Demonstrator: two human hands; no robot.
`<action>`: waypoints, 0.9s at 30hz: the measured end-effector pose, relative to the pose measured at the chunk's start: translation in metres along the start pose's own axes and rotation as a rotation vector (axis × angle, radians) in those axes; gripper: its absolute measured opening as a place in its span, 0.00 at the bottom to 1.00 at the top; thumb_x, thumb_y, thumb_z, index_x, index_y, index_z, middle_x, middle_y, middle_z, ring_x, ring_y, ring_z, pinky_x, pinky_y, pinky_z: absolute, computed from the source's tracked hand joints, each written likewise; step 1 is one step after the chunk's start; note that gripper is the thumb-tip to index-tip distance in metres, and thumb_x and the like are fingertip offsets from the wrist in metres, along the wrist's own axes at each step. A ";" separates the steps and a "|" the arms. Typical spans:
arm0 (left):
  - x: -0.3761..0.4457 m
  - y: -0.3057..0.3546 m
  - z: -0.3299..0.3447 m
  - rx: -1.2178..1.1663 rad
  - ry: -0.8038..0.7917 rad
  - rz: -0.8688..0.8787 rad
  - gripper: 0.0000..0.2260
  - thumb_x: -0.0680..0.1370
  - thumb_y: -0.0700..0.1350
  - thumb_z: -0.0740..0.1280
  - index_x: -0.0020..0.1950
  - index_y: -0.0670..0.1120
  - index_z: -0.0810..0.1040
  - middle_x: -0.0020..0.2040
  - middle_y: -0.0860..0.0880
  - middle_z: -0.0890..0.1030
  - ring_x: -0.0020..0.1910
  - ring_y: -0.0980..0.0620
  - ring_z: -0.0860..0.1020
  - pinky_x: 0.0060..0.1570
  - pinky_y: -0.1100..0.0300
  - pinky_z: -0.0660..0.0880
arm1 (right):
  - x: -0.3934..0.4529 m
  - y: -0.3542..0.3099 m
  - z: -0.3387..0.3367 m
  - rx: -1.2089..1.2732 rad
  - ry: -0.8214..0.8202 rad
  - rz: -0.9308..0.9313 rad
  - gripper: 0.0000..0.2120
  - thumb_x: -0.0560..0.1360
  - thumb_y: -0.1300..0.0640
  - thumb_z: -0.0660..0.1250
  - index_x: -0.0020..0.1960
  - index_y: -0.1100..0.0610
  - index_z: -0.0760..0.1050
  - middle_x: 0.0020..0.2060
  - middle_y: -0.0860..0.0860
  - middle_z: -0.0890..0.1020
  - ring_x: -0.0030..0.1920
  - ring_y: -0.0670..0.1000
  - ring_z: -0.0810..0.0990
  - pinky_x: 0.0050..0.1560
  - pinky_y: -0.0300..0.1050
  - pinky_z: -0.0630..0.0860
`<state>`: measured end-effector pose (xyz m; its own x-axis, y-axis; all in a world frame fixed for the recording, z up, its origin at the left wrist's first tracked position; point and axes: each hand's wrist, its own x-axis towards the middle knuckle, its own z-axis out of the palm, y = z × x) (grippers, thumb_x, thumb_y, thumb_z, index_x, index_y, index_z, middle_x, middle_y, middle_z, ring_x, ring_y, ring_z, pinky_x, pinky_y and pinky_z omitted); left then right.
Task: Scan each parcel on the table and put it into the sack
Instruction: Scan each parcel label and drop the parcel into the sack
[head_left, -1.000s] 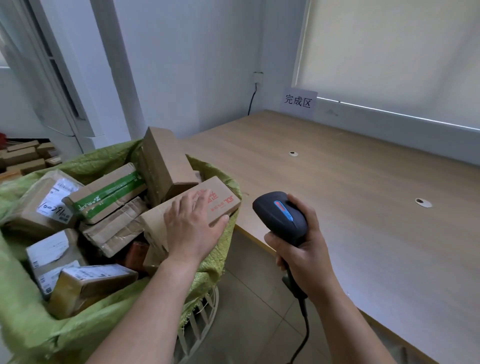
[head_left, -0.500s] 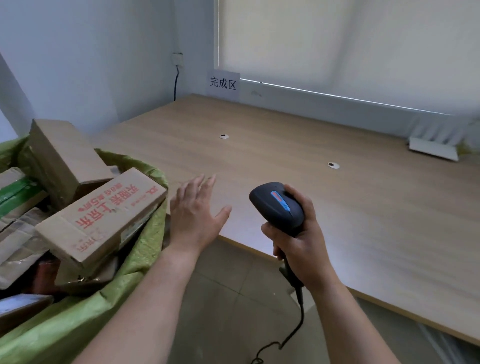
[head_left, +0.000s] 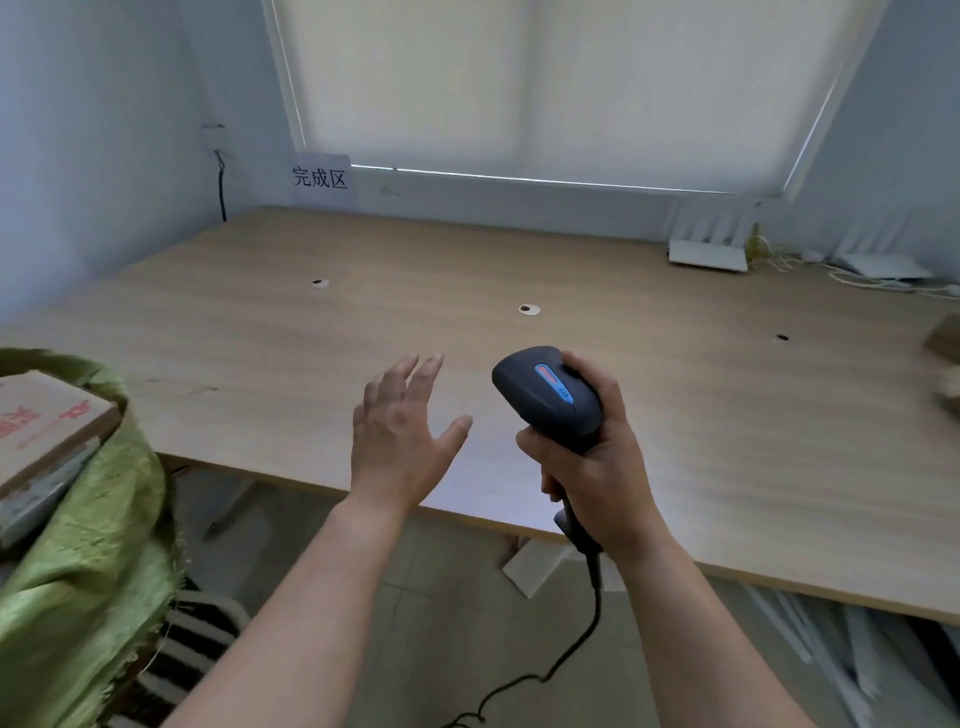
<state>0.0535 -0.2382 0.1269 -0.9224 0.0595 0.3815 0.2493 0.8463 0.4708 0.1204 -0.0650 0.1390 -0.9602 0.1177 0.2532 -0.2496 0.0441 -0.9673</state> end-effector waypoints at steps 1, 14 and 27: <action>-0.001 0.014 0.009 -0.007 -0.011 0.013 0.31 0.76 0.56 0.66 0.76 0.53 0.59 0.75 0.50 0.62 0.72 0.48 0.59 0.68 0.52 0.58 | -0.001 0.000 -0.015 -0.002 0.015 -0.002 0.32 0.67 0.59 0.72 0.66 0.38 0.68 0.56 0.48 0.78 0.31 0.49 0.74 0.30 0.42 0.74; -0.005 0.187 0.123 -0.125 -0.083 0.200 0.31 0.75 0.54 0.68 0.75 0.52 0.62 0.74 0.49 0.64 0.71 0.47 0.61 0.68 0.52 0.59 | -0.027 0.001 -0.206 -0.079 0.218 -0.033 0.31 0.67 0.59 0.72 0.65 0.38 0.68 0.57 0.49 0.77 0.31 0.49 0.74 0.30 0.41 0.74; 0.011 0.338 0.221 -0.264 -0.225 0.483 0.32 0.74 0.54 0.71 0.75 0.51 0.64 0.73 0.47 0.66 0.70 0.45 0.63 0.66 0.50 0.62 | -0.049 0.001 -0.344 -0.250 0.566 -0.041 0.32 0.66 0.56 0.73 0.64 0.33 0.67 0.56 0.52 0.78 0.30 0.47 0.75 0.28 0.41 0.73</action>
<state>0.0624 0.1656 0.1139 -0.7189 0.5403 0.4373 0.6947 0.5370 0.4786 0.2104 0.2705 0.1301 -0.7180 0.6160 0.3242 -0.1824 0.2829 -0.9416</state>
